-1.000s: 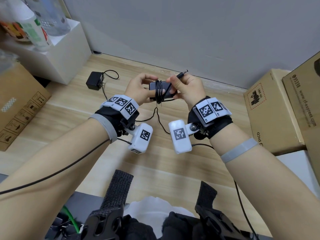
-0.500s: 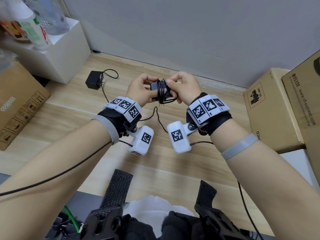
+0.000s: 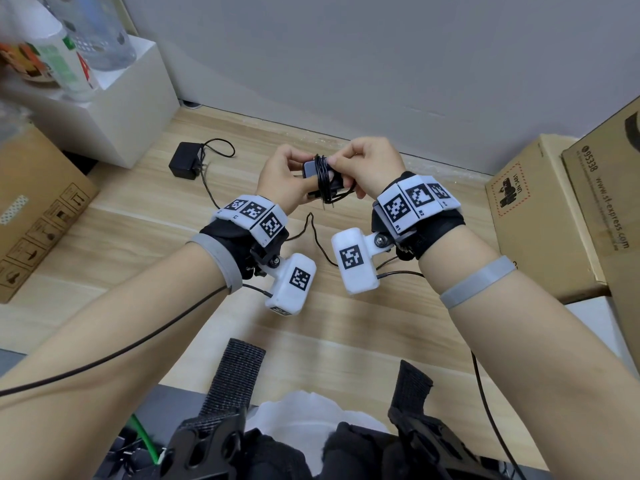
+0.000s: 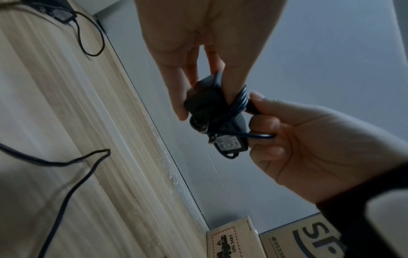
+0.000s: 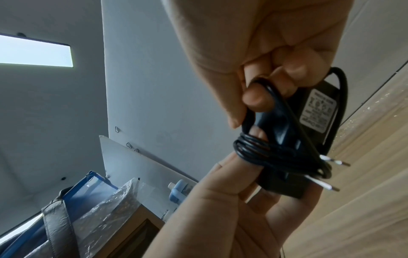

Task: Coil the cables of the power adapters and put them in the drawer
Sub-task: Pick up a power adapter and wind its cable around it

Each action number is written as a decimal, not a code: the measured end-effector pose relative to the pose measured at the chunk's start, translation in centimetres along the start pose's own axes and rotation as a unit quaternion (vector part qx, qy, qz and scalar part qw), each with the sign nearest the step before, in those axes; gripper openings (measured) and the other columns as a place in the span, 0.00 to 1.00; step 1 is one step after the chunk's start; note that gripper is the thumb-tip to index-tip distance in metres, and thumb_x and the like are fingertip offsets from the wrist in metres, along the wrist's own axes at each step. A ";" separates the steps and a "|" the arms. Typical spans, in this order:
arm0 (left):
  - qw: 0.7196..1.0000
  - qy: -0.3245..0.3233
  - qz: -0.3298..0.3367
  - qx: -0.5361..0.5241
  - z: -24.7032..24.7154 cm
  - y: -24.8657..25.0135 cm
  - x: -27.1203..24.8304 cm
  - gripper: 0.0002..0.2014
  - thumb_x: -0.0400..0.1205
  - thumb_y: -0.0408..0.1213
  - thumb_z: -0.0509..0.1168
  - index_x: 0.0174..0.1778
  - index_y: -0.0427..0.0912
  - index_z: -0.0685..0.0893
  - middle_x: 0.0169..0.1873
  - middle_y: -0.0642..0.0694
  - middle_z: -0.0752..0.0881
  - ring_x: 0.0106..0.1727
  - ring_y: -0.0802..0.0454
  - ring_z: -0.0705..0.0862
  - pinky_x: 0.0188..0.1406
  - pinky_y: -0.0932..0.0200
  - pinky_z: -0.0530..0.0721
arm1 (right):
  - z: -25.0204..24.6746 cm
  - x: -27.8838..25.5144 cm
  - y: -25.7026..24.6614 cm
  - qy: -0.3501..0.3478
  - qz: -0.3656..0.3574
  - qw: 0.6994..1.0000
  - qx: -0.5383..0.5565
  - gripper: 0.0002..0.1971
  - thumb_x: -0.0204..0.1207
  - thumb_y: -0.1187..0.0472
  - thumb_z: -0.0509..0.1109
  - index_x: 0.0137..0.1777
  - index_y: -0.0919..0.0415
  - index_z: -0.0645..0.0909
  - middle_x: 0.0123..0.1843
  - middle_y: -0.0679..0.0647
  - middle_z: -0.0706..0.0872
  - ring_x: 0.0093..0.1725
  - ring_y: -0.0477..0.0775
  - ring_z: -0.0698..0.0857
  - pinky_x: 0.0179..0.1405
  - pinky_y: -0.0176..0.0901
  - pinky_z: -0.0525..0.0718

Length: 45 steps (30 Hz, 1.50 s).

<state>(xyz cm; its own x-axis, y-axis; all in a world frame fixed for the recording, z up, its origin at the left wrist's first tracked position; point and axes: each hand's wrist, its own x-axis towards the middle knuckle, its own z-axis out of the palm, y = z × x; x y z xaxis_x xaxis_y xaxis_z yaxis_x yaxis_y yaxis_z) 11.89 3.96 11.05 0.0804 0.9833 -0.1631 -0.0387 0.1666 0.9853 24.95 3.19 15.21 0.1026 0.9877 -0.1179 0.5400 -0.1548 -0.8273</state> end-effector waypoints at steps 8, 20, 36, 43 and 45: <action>1.000 -0.001 0.013 0.006 0.4 0.0 -0.2 0.15 0.72 0.28 0.74 0.39 0.47 0.73 0.45 0.46 0.79 0.41 0.51 0.84 0.40 0.51 0.89 | 0.0 -0.2 -0.4 0.016 -0.001 1.000 0.002 0.14 0.73 0.57 0.74 0.31 0.55 0.73 0.25 0.53 0.85 0.21 0.53 0.78 0.24 0.46 0.80; 0.999 0.007 0.031 0.013 0.1 -0.1 0.3 0.13 0.74 0.24 0.71 0.44 0.45 0.77 0.47 0.48 0.81 0.39 0.53 0.83 0.31 0.65 0.86 | 0.4 -0.5 -0.8 -0.051 0.012 0.999 -0.007 0.07 0.79 0.68 0.63 0.44 0.56 0.80 0.31 0.52 0.84 0.30 0.55 0.85 0.49 0.55 0.88; 0.997 0.016 0.061 0.036 0.2 0.4 0.1 0.15 0.73 0.27 0.73 0.43 0.47 0.74 0.47 0.49 0.81 0.39 0.50 0.86 0.36 0.54 0.89 | 1.5 -0.3 -1.3 0.078 0.031 0.996 -0.001 0.15 0.75 0.75 0.62 0.38 0.54 0.82 0.34 0.52 0.85 0.34 0.57 0.89 0.43 0.52 0.90; 0.998 0.001 0.055 0.035 -0.4 0.7 -0.2 0.15 0.71 0.25 0.74 0.36 0.47 0.75 0.41 0.51 0.83 0.36 0.52 0.85 0.34 0.55 0.88 | 0.1 -0.6 -1.0 0.085 -0.030 0.987 -0.135 0.11 0.66 0.63 0.72 0.34 0.43 0.79 0.28 0.40 0.85 0.47 0.45 0.86 0.57 0.46 0.80; 0.999 -0.008 0.053 0.009 -0.4 0.7 -0.3 0.16 0.71 0.23 0.73 0.34 0.46 0.74 0.41 0.51 0.83 0.33 0.57 0.85 0.29 0.61 0.85 | 0.1 -0.8 -0.9 0.083 -0.043 0.985 -0.143 0.07 0.67 0.57 0.73 0.35 0.42 0.80 0.30 0.39 0.83 0.51 0.46 0.82 0.64 0.49 0.74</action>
<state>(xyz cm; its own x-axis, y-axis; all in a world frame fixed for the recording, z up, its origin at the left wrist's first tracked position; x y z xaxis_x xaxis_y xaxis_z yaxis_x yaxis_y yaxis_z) 11.42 3.78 11.81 0.0937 0.9939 -0.0574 -0.0307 0.0605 0.9977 24.33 2.59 16.01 0.1684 0.9841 0.0568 0.7639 -0.0939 -0.6385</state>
